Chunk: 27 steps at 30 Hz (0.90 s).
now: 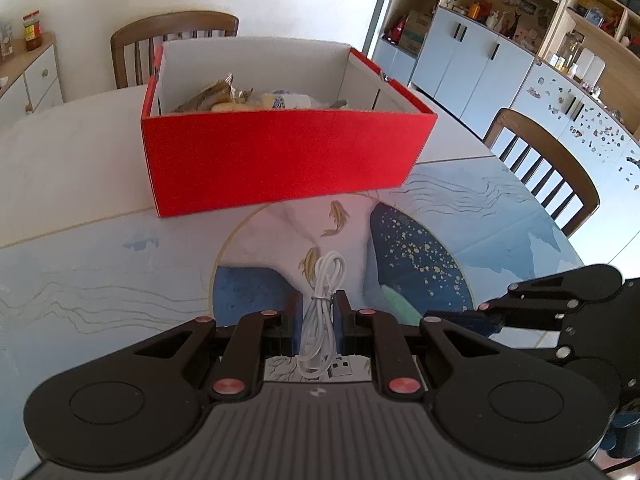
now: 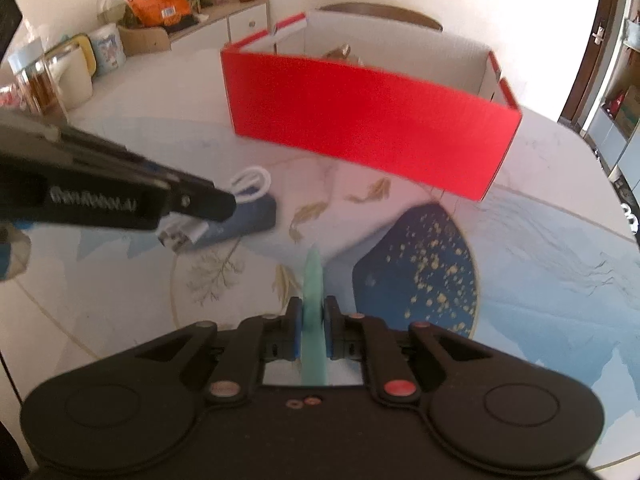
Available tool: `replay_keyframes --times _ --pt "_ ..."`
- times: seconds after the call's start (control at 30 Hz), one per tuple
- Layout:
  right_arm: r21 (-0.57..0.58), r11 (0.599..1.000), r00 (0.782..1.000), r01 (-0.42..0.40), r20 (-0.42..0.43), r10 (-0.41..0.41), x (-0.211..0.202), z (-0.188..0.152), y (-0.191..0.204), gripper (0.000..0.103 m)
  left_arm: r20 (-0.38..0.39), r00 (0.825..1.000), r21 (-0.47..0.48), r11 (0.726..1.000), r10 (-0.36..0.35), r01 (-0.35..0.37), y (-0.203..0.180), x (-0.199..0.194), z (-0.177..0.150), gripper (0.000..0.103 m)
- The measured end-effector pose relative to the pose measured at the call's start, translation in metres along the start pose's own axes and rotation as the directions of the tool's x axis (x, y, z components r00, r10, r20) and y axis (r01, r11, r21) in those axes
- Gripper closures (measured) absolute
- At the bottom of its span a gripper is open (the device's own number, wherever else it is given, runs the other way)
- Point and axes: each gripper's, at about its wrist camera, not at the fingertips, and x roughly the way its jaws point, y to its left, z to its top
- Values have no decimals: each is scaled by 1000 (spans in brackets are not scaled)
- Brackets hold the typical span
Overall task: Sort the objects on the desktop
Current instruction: 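Carry white cable with left tool while right tool carries green stick into box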
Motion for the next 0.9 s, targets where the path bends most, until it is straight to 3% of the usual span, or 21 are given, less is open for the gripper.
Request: replay_keyframes --times 0.47,0.9 --pt "79 997 994 9 105 -17 -44 49 -27 93 68 998 -2 1000 0 0 -9 -24 34 89" --pt "99 995 978 -4 207 -17 -56 105 -51 93 170 985 -28 999 37 -32 -1 -34 96 89"
